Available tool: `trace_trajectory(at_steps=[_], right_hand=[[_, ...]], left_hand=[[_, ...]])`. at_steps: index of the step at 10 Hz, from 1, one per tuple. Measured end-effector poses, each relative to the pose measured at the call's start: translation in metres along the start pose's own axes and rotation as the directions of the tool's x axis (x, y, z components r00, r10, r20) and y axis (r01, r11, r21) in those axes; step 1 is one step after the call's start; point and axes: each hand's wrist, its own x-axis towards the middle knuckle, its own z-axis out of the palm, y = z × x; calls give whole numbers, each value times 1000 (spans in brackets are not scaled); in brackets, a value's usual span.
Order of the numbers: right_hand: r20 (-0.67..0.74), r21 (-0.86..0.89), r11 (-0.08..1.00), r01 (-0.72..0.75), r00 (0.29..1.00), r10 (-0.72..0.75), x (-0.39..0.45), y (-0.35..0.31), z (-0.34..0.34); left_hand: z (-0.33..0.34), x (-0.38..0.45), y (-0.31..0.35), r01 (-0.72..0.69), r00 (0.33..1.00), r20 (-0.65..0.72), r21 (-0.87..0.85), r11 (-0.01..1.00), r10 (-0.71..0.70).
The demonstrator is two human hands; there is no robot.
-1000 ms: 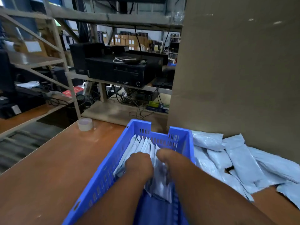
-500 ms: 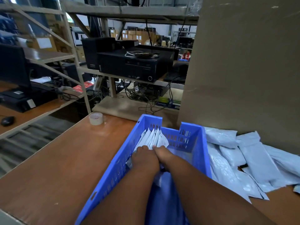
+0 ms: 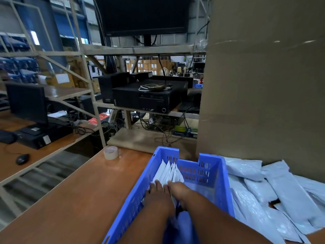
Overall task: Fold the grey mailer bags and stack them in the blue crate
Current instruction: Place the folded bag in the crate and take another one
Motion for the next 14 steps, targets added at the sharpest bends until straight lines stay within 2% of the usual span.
trace_trajectory(at_steps=[1, 2, 3, 4, 5, 6, 7, 8, 9, 10, 11, 12, 13, 14], right_hand=[[12, 16, 995, -98, 995, 98, -78, -37, -2], [-14, 30, 989, -145, 989, 145, -122, -58, -11], [-62, -27, 998, -48, 997, 46, -131, -67, -24], [-73, -195, 981, 9, 997, -24, -126, -66, -34], [-106, -394, 914, 99, 983, -151, -139, -64, -49], [-92, -365, 931, 28, 994, -66, -145, -59, -67], [-16, -391, 919, -55, 998, 53, -144, -52, -75], [-8, -78, 981, -179, 984, 179, -130, -40, -65], [-29, 7, 996, -89, 996, 89, -124, -42, -54], [55, -56, 998, -19, 998, 22, -118, -47, -41], [104, -374, 925, 68, 994, -31, -104, -46, -23], [153, -477, 872, 108, 987, -38, -96, -41, -9], [82, -386, 919, 75, 996, -47, -94, -39, -16], [19, -399, 912, 93, 995, -94, -103, -45, -32]], left_hand=[[0, 1, 1, -19, 998, -56, -21, 1000, 18], [0, 2, 1, -25, 993, -119, -48, 999, 19], [-4, 3, 2, -58, 972, -231, -66, 996, 41], [-7, 2, 4, -105, 956, -284, -83, 991, 77], [-7, 2, 10, -126, 940, -331, -110, 986, 83], [-5, 1, 19, -100, 954, -291, -71, 992, 75], [-1, -1, 22, -33, 972, -236, -65, 997, 17], [5, -2, 16, -4, 977, -211, -103, 995, -17], [3, 1, 4, 44, 976, -200, -189, 981, -82], [1, 5, -5, 49, 982, -167, -237, 970, -90], [1, 5, -9, 25, 992, -114, -271, 962, -58], [-1, 3, -10, 4, 991, -125, -257, 966, -37], [-2, -2, -5, -10, 988, -155, -180, 984, -18], [-1, -3, 4, -31, 979, -204, -150, 988, 0]])
